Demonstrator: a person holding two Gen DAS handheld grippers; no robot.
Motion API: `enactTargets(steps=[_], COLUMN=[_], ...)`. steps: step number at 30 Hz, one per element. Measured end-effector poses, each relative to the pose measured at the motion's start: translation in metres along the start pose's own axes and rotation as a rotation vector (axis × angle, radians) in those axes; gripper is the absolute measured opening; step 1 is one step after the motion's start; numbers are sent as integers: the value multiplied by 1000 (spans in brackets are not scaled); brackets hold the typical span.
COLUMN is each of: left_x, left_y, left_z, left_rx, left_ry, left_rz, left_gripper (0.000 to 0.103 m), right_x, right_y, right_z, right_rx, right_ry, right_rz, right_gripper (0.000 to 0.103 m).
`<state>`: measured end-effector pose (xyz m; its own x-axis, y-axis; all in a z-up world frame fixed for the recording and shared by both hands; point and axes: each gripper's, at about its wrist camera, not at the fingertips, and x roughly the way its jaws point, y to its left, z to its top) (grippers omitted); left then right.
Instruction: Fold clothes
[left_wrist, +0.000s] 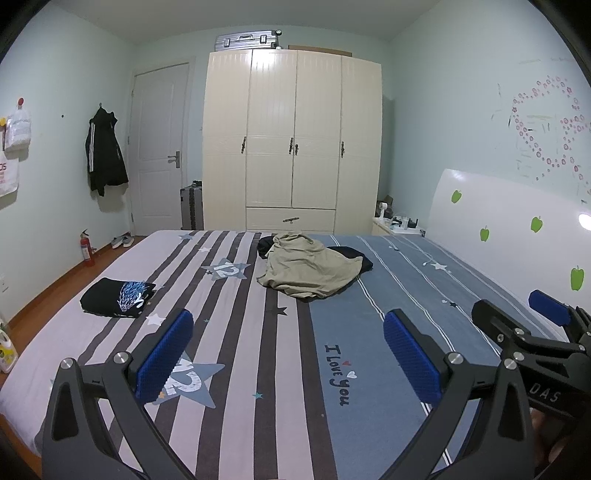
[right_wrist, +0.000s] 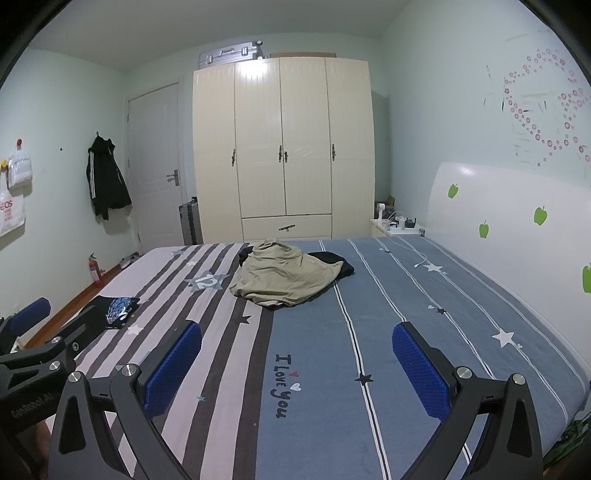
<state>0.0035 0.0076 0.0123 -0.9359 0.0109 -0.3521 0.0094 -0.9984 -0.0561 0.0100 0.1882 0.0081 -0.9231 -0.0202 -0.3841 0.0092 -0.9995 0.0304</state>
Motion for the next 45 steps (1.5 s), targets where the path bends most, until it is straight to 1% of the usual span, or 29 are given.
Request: enactTargets(steps=[5,9,10,13,15,19,21,23,26,27,29,32,33,37,38,41,45], left_x=[1,11,14,28,44,97,127,149,176,182,193,207,211,252,269,315,387], left_y=[7,20,25,41,53,86,101,114,126,127,127,124,124,115,113,111,111], left_z=[-6,-16,-18,-30,-40,-61,-71,-80,-83,-81,-72,-55,-50,-21,-13,-3,-2], left_rx=[1,16,18,24,15,-37,-59,-85,-127,-135,-139,-154,-160,-162,-151,-127,-96], left_ry=[-5,-4,-8,-28,-31,29,63,81,167,196,254,323,343,397,399,401,413], left_rz=[-18,-59,-69,-63,-75,-150,-177,-153,-128,-124,-94,-67,-62,-65,-80,-103,-127], left_gripper=[102,102,102,102,102,102,102,102,102,102,102,102,102,102,102,102,102], right_x=[4,17,21,38,54,96,118,136,159,166,185,207,213,246,257,295,355], right_y=[2,9,11,17,22,34,40,44,41,40,35,26,24,18,16,14,18], right_z=[-3,-12,-14,-25,-36,-61,-71,-80,-89,-88,-81,-63,-56,-25,-18,-1,16], right_rx=[-7,-11,-12,11,14,36,43,58,111,125,130,139,138,143,142,135,117], right_ry=[5,18,21,31,29,18,9,3,36,61,153,256,273,344,350,361,362], right_rz=[-2,-5,-6,2,8,9,-21,-52,-76,-87,-79,-36,-21,28,29,29,18], right_gripper=[102,102,102,102,102,102,102,102,102,102,102,102,102,102,102,102,102])
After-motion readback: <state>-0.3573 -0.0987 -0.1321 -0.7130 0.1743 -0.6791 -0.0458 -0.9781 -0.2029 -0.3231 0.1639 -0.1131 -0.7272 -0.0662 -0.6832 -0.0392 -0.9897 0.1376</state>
